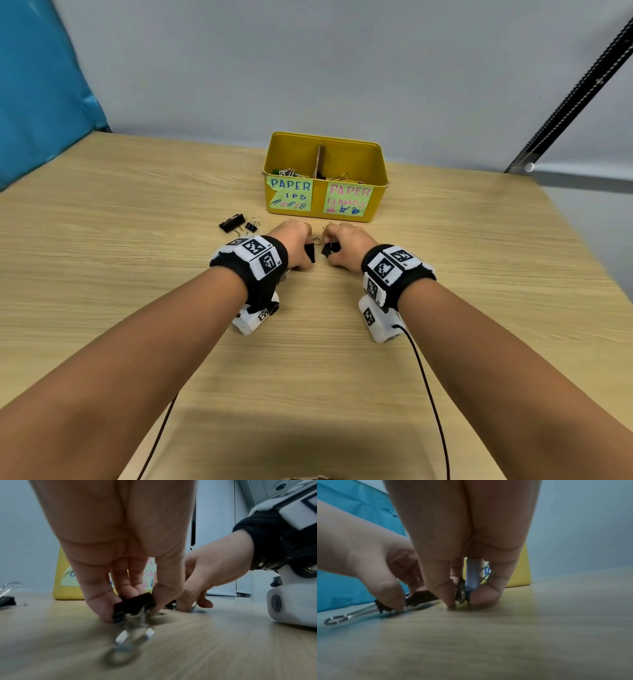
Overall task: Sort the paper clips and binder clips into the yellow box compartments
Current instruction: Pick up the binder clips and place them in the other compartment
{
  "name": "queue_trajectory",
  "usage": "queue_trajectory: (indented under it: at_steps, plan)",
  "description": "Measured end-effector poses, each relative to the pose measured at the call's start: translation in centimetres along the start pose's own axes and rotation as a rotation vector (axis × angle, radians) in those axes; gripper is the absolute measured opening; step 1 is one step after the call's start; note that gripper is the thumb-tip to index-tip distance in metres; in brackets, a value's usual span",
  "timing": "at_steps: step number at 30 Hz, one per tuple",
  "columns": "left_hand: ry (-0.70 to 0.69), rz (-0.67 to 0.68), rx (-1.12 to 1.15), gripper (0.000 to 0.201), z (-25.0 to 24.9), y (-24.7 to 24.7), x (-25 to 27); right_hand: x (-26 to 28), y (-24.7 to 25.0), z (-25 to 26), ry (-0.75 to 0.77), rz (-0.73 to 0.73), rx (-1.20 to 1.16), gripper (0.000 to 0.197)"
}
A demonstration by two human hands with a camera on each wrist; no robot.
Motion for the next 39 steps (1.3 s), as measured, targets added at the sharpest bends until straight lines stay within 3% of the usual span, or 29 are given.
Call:
queue_trajectory:
  at_steps: [6, 9, 12, 19, 23, 27, 29, 31, 34, 35, 37, 39]
  plan:
    - [-0.005, -0.004, 0.089, 0.04, 1.3, 0.8, 0.9, 1.8, 0.6, -2.5, -0.122, 0.026, -0.409, 0.022]
    - [-0.01, -0.014, 0.221, 0.034, 1.8, 2.0, 1.0, 2.3, 2.8, -2.6, -0.104, -0.006, -0.558, 0.026]
    - [-0.031, 0.001, 0.358, 0.024, 1.3, 3.9, 1.0, 2.1, 6.1, -2.1, -0.08, -0.074, -0.733, 0.016]
    - [-0.142, -0.217, 0.526, 0.03, -3.9, 12.1, -2.9, -2.8, 14.1, -0.6, -0.054, -0.509, -0.839, 0.031]
    - [-0.118, -0.335, 0.507, 0.03, -5.8, 13.9, -6.6, -5.5, 15.4, -1.8, -0.18, -0.636, -0.649, 0.035]
    - [-0.083, -0.355, 0.434, 0.024, -6.6, 13.1, -8.7, -7.6, 13.8, -2.5, -0.213, -0.441, -0.528, 0.039]
    - [-0.084, -0.32, 0.331, 0.049, -6.4, 12.2, -9.1, -7.9, 13.1, -3.0, -0.238, -0.383, -0.421, 0.05]
    - [-0.1, -0.359, 0.27, 0.064, -5.7, 12.3, -8.5, -7.1, 13.4, -2.9, -0.207, -0.467, -0.265, 0.049]
    - [-0.052, -0.526, 0.319, 0.045, -2.0, 13.3, -6.3, -3.5, 13.5, -1.0, -0.069, -0.594, -0.194, 0.027]
    - [-0.009, -0.576, 0.336, 0.036, 0.0, 13.4, -5.6, -2.3, 12.6, -0.6, -0.033, -0.549, -0.173, 0.023]
    - [0.095, -0.59, 0.345, 0.025, 4.5, 12.8, -4.3, -0.5, 9.7, -0.5, -0.04, -0.317, -0.122, 0.027]
    - [0.203, -0.456, 0.273, 0.032, 8.3, 11.2, -3.5, 0.6, 6.1, -1.8, -0.139, -0.031, -0.035, 0.053]
Point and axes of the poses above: each hand's wrist, its own x-axis away from the middle knuckle, its own y-axis out of the back of the hand, z = x × y, the point moved 7 cm from there along -x, towards the middle knuckle, and after that the axes turned 9 degrees about -z, right-handed, at the moved point
